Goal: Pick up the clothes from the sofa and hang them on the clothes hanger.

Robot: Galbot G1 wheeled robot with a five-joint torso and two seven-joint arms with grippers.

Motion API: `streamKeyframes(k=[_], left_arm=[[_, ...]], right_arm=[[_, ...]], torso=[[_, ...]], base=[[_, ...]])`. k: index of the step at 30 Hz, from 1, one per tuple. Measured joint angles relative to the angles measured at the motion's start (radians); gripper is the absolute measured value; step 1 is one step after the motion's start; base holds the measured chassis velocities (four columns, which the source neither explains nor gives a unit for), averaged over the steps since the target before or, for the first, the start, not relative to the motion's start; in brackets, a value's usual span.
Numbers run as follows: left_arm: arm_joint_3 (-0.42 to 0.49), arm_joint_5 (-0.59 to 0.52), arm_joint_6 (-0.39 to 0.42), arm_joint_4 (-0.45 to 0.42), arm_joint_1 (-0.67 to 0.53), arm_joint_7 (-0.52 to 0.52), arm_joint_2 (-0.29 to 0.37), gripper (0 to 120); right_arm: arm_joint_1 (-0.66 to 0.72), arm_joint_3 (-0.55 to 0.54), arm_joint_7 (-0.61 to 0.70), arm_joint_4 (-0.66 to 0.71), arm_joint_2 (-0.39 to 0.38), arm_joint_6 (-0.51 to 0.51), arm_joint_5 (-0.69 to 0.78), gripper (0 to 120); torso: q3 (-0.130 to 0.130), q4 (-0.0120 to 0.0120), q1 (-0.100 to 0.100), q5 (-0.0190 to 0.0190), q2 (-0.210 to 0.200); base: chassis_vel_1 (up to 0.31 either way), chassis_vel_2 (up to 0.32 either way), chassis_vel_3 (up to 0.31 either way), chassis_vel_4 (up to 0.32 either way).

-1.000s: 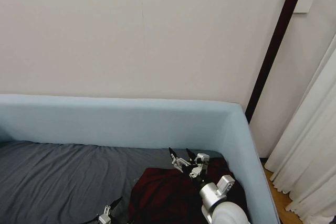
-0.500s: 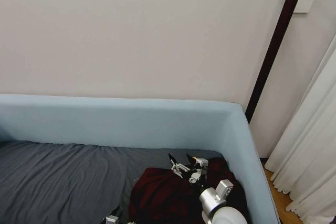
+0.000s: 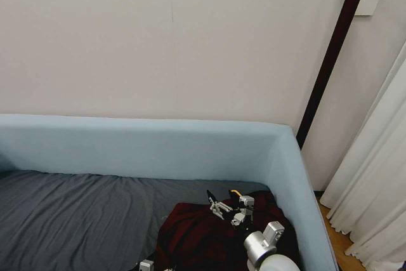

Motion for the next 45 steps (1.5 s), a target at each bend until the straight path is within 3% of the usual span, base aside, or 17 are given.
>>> streamKeyframes(k=[4,10,14,23,28,31,33,39,45], left_arm=[[0.0,-0.005,0.0,-0.004,0.001,-0.003,0.001,66],[-0.004,-0.016,0.0,-0.007,0.002,-0.007,0.006,49],[-0.025,-0.024,0.002,-0.015,0.004,-0.015,0.02,30],[-0.051,-0.042,0.01,-0.01,0.002,-0.014,0.03,0],[-0.056,-0.044,0.009,-0.026,0.022,-0.01,0.017,0],[-0.062,-0.072,0.011,-0.067,0.048,-0.013,0.016,0],[-0.062,-0.132,0.035,-0.145,0.099,-0.034,0.021,1],[-0.021,-0.261,0.15,-0.298,0.182,-0.163,0.018,24],[0.024,-0.317,0.245,-0.352,0.169,-0.283,-0.02,41]], right_arm=[[0.008,-0.004,0.0,-0.01,0.003,0.0,0.001,100],[0.011,-0.007,-0.001,-0.018,0.005,0.001,0.001,100],[0.012,-0.007,-0.002,-0.023,0.004,0.003,0.002,100],[0.01,-0.006,-0.002,-0.023,0.001,0.005,0.002,100],[0.008,-0.006,-0.002,-0.019,-0.003,0.005,0.001,100],[0.004,-0.005,-0.002,-0.017,-0.005,0.005,-0.002,100],[0.001,-0.002,-0.003,-0.015,-0.007,0.006,-0.003,100],[-0.006,0.0,-0.006,-0.013,-0.01,0.008,-0.006,100],[-0.008,-0.002,-0.007,-0.008,-0.013,0.008,-0.007,100]], torso=[[0.0,0.0,0.0,0.0,0.0],[0.0,0.0,0.0,-0.0001,0.0],[0.0,0.0,0.0,0.0,0.0],[0.0,0.0,0.0,0.0,0.0],[0.0,-0.0001,0.0,-0.0001,0.0],[0.0,-0.0001,0.0,-0.0001,0.0],[0.0,-0.0001,0.0,0.0001,0.0],[0.0,0.0001,0.0,0.0003,0.0],[0.0,-0.0001,0.0,0.0002,0.0]], base=[[0.0,0.0,0.0,0.0],[0.0,0.0,0.0,0.0],[0.0,0.0,0.0,0.0],[0.0,0.0,0.0,0.0],[0.0,0.0,0.0,0.0],[0.0,0.0,0.0,0.0],[0.0,0.0,0.0,0.0],[0.0,0.0,0.0,0.0],[0.0,0.0,0.0,0.0]])
